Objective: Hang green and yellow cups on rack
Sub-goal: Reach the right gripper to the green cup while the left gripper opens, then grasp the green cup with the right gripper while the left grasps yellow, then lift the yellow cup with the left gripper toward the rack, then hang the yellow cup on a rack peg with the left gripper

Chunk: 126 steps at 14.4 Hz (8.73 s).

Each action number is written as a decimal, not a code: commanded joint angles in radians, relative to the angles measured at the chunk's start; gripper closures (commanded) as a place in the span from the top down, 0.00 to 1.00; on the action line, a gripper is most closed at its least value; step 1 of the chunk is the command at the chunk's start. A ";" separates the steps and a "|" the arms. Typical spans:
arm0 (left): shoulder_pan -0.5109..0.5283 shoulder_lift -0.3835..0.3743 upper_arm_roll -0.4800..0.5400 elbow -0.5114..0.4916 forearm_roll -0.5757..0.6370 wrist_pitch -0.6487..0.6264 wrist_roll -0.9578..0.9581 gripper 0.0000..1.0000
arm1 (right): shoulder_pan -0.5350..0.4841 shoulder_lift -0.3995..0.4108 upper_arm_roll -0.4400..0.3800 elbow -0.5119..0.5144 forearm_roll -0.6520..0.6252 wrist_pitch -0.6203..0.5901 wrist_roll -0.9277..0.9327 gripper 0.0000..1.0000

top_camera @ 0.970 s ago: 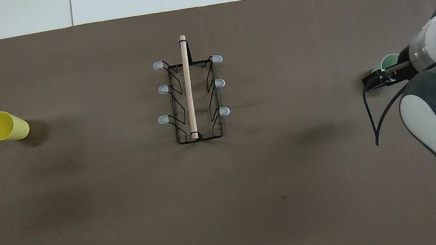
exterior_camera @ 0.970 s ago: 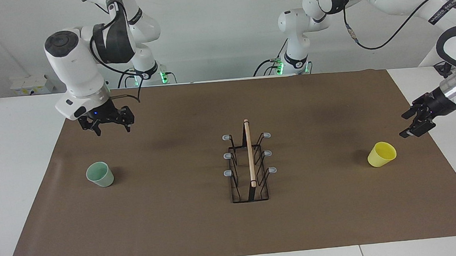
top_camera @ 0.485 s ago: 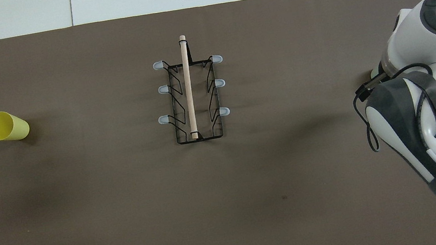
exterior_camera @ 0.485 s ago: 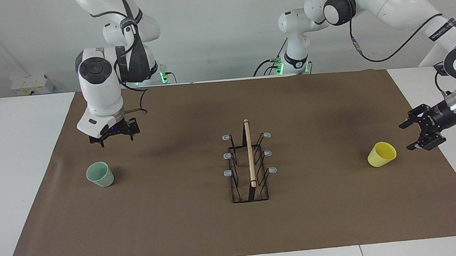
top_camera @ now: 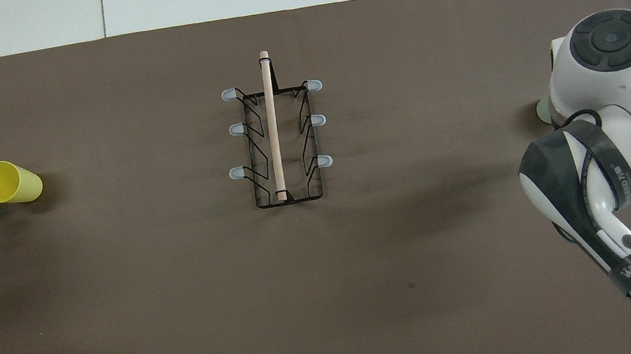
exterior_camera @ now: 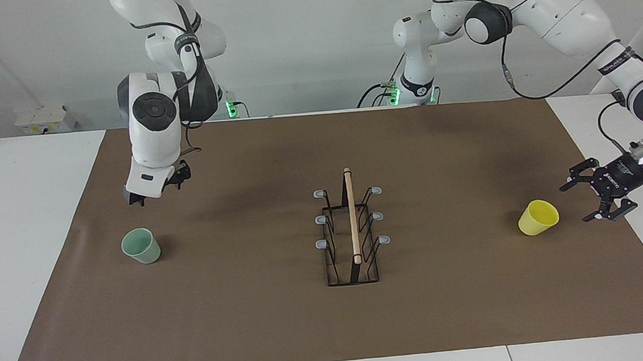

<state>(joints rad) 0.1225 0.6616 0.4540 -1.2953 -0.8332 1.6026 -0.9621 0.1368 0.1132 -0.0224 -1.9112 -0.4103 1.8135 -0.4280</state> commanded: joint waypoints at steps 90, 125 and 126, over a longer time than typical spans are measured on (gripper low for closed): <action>-0.118 -0.491 -0.336 -0.489 0.199 0.597 0.053 0.00 | 0.047 0.370 0.001 -0.212 -1.263 0.158 -0.035 1.00; -0.095 -0.524 -1.245 -0.796 2.286 0.416 -1.248 0.00 | 0.020 0.111 0.007 -0.155 -0.710 0.296 -0.372 0.40; -0.098 -0.521 -1.250 -0.802 2.289 0.410 -1.248 0.00 | 0.027 0.096 0.007 -0.135 -0.624 0.294 -0.423 0.40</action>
<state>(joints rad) 0.0311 0.1158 -0.7871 -2.0982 1.4191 2.0466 -2.1931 0.1811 0.2474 -0.0228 -2.0658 -1.1531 2.0894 -0.7589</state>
